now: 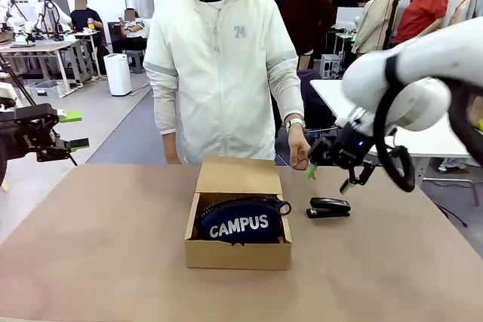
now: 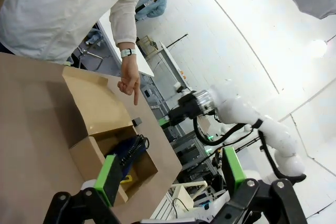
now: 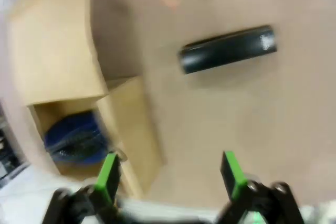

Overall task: Pack the items into the box.
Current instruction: Pick up the item indicated by the person and place it inside the Mailer Box.

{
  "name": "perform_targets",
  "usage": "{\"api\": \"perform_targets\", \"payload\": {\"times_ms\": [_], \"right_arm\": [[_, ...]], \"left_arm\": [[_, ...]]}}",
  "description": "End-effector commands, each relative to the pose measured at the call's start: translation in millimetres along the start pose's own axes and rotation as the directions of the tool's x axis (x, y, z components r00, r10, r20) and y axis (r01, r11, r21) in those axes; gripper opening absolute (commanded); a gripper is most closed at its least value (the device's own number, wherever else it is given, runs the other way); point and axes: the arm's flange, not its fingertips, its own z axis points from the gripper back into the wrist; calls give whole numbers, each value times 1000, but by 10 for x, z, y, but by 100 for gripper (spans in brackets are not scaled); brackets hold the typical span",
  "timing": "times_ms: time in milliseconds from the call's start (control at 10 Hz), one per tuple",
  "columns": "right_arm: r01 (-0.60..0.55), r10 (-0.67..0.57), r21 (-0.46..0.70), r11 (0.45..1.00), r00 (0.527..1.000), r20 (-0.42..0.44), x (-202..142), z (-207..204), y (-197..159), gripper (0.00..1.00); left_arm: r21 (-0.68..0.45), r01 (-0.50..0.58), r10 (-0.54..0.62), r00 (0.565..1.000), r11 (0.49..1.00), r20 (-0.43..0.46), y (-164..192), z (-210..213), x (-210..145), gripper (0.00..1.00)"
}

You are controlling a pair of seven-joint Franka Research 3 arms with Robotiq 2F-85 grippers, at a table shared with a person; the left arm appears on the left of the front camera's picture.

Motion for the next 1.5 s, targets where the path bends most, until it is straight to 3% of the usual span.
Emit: {"api": "perform_targets", "payload": {"times_ms": [0, 100, 200, 500, 600, 700, 900, 1000, 1100, 1200, 1300, 1400], "right_arm": [[-75, 65, -552, 830, 997, -37, 178, -69, 1, 100], [-82, 102, -521, 850, 995, 9, 157, -93, -5, 100], [-12, 13, -152, 988, 1000, 1, 64, -184, -36, 100], [-12, 13, -152, 988, 1000, 1, 64, -184, -36, 100], [1, -1, -223, 975, 1000, 1, 90, -222, -45, 100], [-124, 118, -198, 972, 992, -43, 226, -263, -79, 100], [-377, 369, -182, 908, 926, -79, 458, -271, -86, 100], [-632, 611, -145, 762, 774, -164, 534, -277, -105, 100], [-811, 792, -106, 575, 585, -177, 589, -263, -168, 100], [-942, 935, -14, 334, 334, -124, 596, -254, -197, 100], [-989, 984, -20, 144, 146, -101, 572, -288, -202, 100], [-999, 994, -28, 16, 19, -108, 534, -340, -186, 100]], "left_arm": [[-11, 14, -14, 1000, 1000, -10, -9, 40, -11, 100], [-11, 14, -14, 1000, 1000, -10, -9, 40, -11, 100], [-11, 14, -14, 1000, 1000, -10, -9, 40, -11, 100], [-11, 14, -14, 1000, 1000, -10, -9, 40, -11, 100], [-11, 14, -14, 1000, 1000, -10, -9, 40, -11, 100], [-11, 14, -14, 1000, 1000, -10, -9, 40, -11, 100], [-11, 14, -14, 1000, 1000, -10, -9, 40, -11, 100], [-11, 14, -14, 1000, 1000, -10, -9, 40, -11, 100], [-11, 14, -14, 1000, 1000, -10, -9, 40, -11, 100], [-11, 14, -14, 1000, 1000, -10, -9, 40, -11, 100], [-11, 14, -14, 1000, 1000, -10, -9, 40, -11, 100], [-11, 14, -14, 1000, 1000, -10, -9, 40, -11, 100]]}}
